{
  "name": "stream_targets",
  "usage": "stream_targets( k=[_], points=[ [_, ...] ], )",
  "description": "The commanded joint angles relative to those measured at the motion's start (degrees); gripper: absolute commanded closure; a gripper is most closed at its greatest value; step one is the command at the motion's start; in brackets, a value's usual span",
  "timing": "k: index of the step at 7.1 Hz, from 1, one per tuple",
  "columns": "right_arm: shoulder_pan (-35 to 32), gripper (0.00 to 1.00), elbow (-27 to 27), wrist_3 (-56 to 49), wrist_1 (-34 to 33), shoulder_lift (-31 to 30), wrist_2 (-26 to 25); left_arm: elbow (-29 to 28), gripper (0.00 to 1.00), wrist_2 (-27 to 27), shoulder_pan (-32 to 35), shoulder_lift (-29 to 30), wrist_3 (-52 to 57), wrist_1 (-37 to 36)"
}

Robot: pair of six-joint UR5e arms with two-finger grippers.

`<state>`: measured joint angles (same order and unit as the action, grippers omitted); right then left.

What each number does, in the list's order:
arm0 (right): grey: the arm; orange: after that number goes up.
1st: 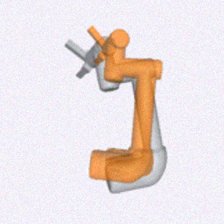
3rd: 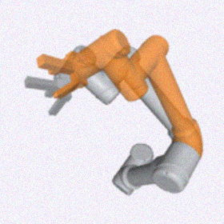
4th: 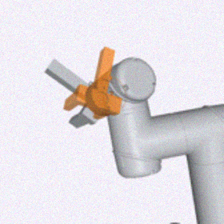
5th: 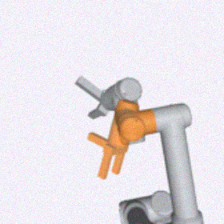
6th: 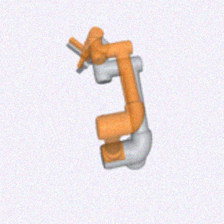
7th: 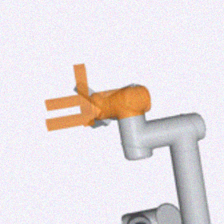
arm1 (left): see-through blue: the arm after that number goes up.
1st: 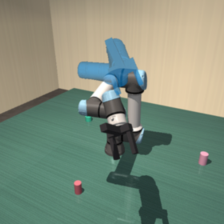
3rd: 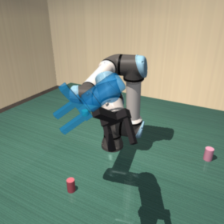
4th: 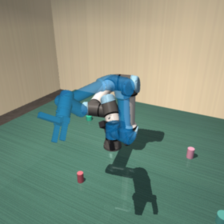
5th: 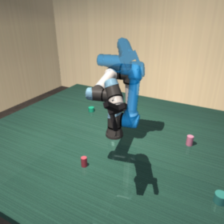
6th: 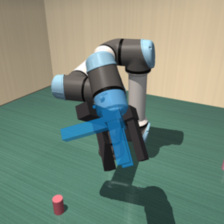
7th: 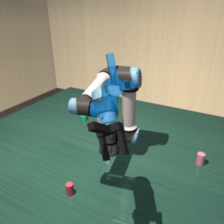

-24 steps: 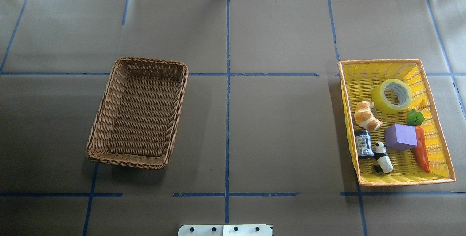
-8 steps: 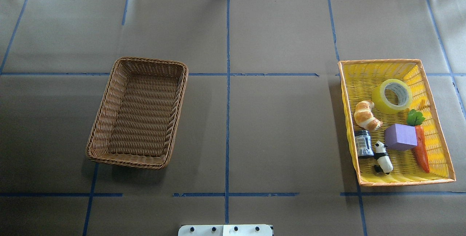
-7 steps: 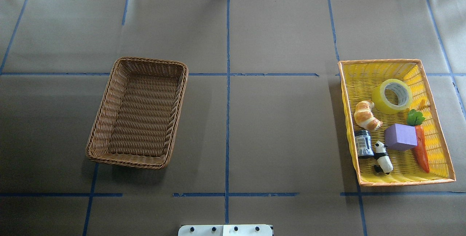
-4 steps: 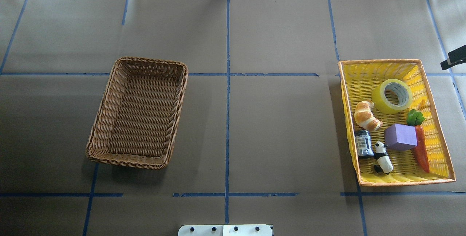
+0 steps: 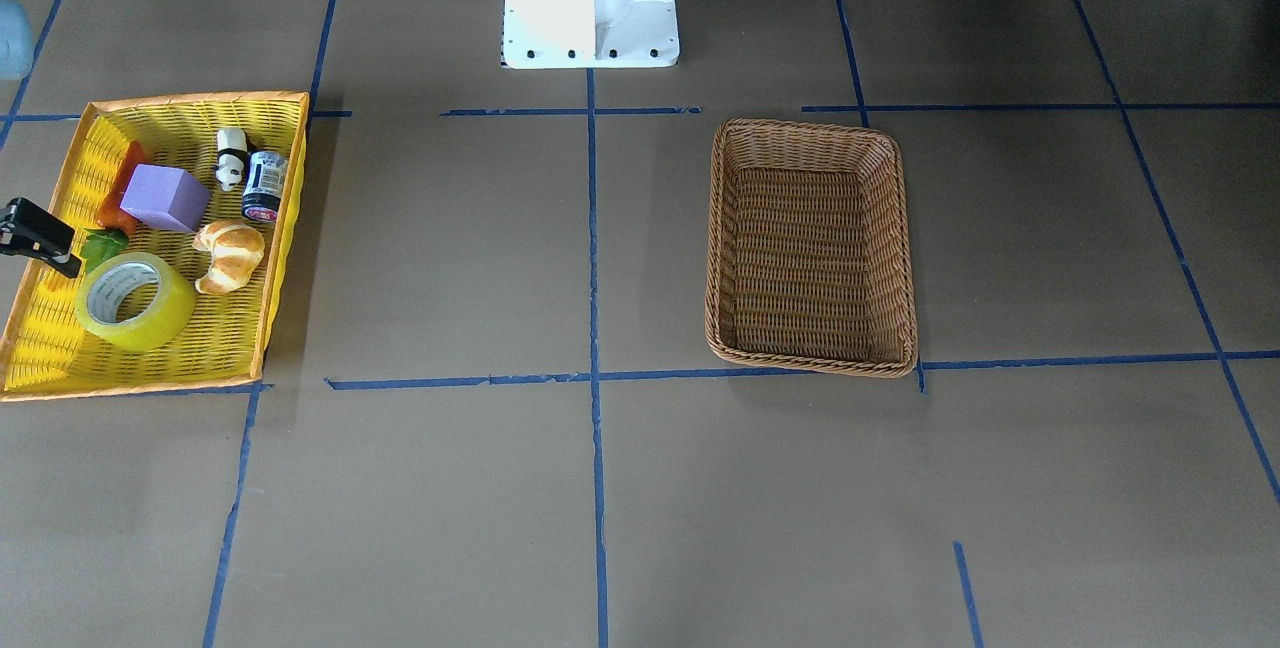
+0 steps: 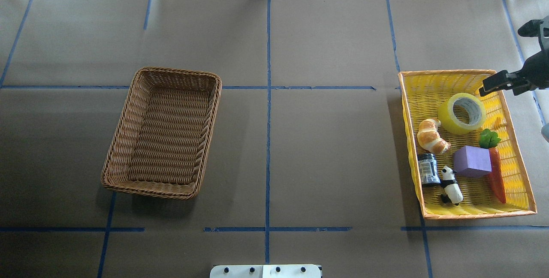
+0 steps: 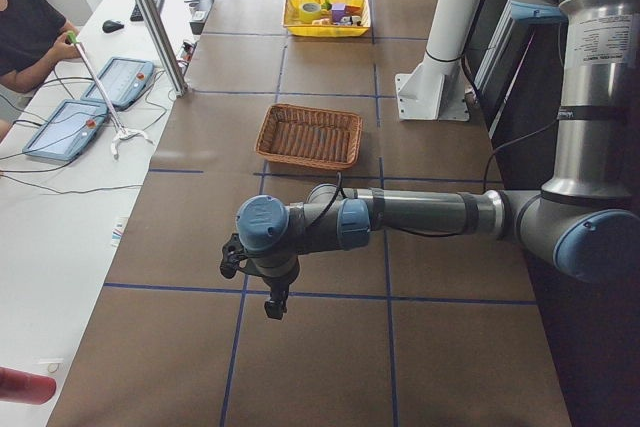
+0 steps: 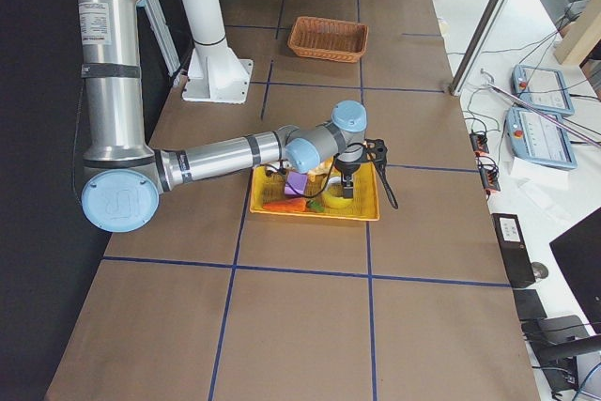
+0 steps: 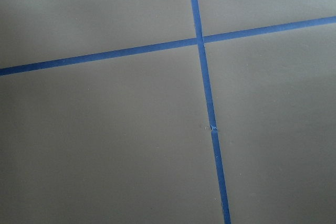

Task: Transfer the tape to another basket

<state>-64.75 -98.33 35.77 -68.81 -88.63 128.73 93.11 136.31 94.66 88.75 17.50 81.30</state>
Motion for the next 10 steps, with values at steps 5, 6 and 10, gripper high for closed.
stream_targets(
  k=[5,6,10],
  points=[
    [5.4,0.0,7.1,6.2,7.9,0.0,-4.2,0.1,0.0,0.0,0.0,0.0,0.0,0.0],
    [6.0,0.0,7.8,6.2,7.9,0.0,-4.2,0.2,0.0,0.0,0.0,0.0,0.0,0.0],
    [7.4,0.0,8.1,6.2,7.8,0.0,-4.3,0.2,0.0,0.0,0.0,0.0,0.0,0.0]
  ],
)
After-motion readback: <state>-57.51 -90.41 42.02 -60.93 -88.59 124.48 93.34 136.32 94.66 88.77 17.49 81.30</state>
